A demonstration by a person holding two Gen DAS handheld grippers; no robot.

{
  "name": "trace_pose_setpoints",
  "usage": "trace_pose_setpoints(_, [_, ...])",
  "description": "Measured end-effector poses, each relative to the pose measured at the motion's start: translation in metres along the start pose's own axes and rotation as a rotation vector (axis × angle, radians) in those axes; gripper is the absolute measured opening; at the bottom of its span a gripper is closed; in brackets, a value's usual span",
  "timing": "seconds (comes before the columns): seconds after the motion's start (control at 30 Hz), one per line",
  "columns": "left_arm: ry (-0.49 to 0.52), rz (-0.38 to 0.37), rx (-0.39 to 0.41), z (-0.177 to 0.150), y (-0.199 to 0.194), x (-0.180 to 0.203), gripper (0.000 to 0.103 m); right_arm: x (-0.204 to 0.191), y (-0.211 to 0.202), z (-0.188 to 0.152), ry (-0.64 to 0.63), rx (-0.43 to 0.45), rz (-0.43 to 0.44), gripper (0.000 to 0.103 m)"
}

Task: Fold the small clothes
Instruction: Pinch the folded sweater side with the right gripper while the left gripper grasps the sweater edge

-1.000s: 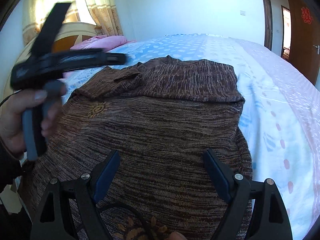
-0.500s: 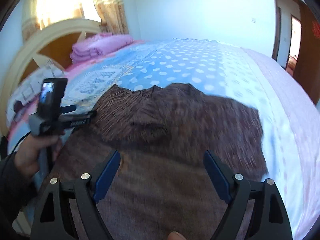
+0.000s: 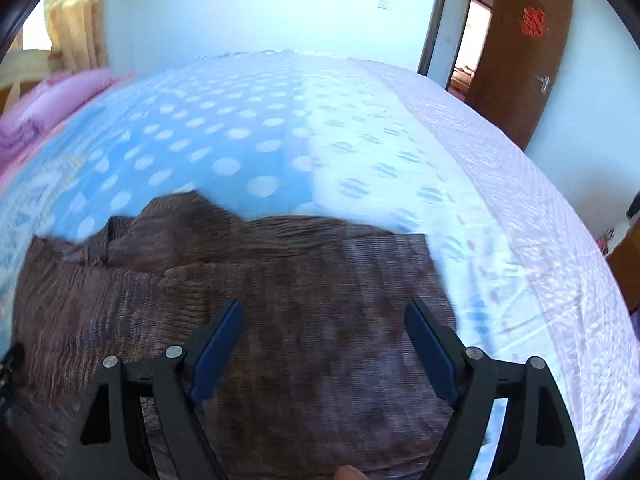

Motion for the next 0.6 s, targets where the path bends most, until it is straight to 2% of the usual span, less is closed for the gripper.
trace_pose_setpoints(0.1, [0.009,0.010,-0.001,0.000,0.000,0.001,0.101,-0.011,-0.026,-0.008,-0.023,0.045,0.170,0.083])
trace_pose_setpoints(0.17, [0.010,0.020,-0.003,0.000,0.000,0.001,0.103,-0.038,-0.040,-0.018,-0.069,0.048,0.298,0.070])
trace_pose_setpoints(0.2, [0.010,0.030,-0.005,0.000,0.000,0.000,0.103,-0.053,-0.044,-0.025,-0.107,0.034,0.349,0.059])
trace_pose_setpoints(0.3, [0.017,0.071,-0.004,0.000,-0.001,-0.001,0.103,-0.093,-0.043,-0.045,-0.238,-0.001,0.394,0.040])
trace_pose_setpoints(0.33, [0.014,0.089,0.000,-0.001,-0.003,-0.003,0.103,-0.098,-0.040,-0.050,-0.258,-0.004,0.387,0.037])
trace_pose_setpoints(0.47, [-0.022,0.088,-0.010,-0.002,-0.002,-0.010,0.103,-0.101,-0.027,-0.077,-0.296,-0.100,0.389,0.037])
trace_pose_setpoints(0.6, [-0.046,0.077,-0.023,-0.003,0.001,-0.014,0.103,-0.085,-0.045,-0.104,-0.349,-0.163,0.434,0.037])
Point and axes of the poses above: each gripper's, at about its wrist camera, not at the fingertips, and y roughly the way its jaws point, x to its right, z to its top, the point moved 7 cm from there along y, roughly the way its jaws point, and after that the axes turned 7 degrees about y, right-handed, at the moved point
